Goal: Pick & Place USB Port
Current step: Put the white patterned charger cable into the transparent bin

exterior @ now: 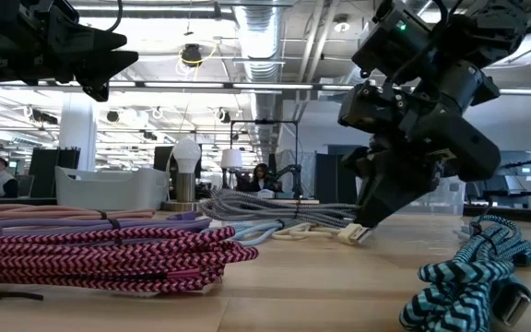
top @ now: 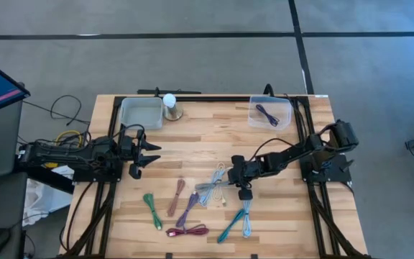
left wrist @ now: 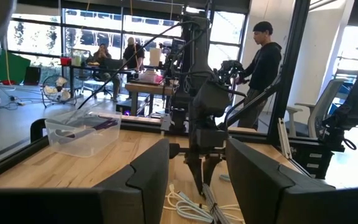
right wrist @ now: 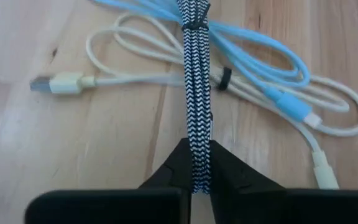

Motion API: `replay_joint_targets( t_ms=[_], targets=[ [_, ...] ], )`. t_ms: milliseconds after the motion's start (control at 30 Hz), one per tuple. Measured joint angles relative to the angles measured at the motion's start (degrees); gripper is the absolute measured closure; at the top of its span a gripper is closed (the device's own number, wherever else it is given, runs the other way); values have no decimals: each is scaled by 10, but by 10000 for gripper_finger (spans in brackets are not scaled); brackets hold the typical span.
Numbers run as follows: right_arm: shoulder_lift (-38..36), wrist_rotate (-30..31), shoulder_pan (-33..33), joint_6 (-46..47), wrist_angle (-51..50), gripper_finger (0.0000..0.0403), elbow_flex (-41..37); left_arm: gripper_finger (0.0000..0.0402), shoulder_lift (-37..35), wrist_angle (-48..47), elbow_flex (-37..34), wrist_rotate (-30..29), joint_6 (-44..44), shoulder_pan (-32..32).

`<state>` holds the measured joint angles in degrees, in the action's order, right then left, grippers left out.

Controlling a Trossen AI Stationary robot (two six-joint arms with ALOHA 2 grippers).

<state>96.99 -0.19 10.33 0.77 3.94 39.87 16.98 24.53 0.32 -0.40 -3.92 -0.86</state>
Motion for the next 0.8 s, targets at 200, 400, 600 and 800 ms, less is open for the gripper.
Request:
replay_joint_targets(
  t_ms=[200, 400, 600, 800],
  targets=[
    [-74, 51, -13, -27, -99, 387, -1, 242, 0, 0, 0, 0, 0, 0],
    [-195, 108, -39, -40, -192, 387, -15, 242, 0, 0, 0, 0, 0, 0],
    [-340, 162, -73, -41, -256, 387, -65, 242, 0, 0, 0, 0, 0, 0],
    [-474, 214, -125, -37, -355, 387, -81, 242, 0, 0, 0, 0, 0, 0]
  ],
)
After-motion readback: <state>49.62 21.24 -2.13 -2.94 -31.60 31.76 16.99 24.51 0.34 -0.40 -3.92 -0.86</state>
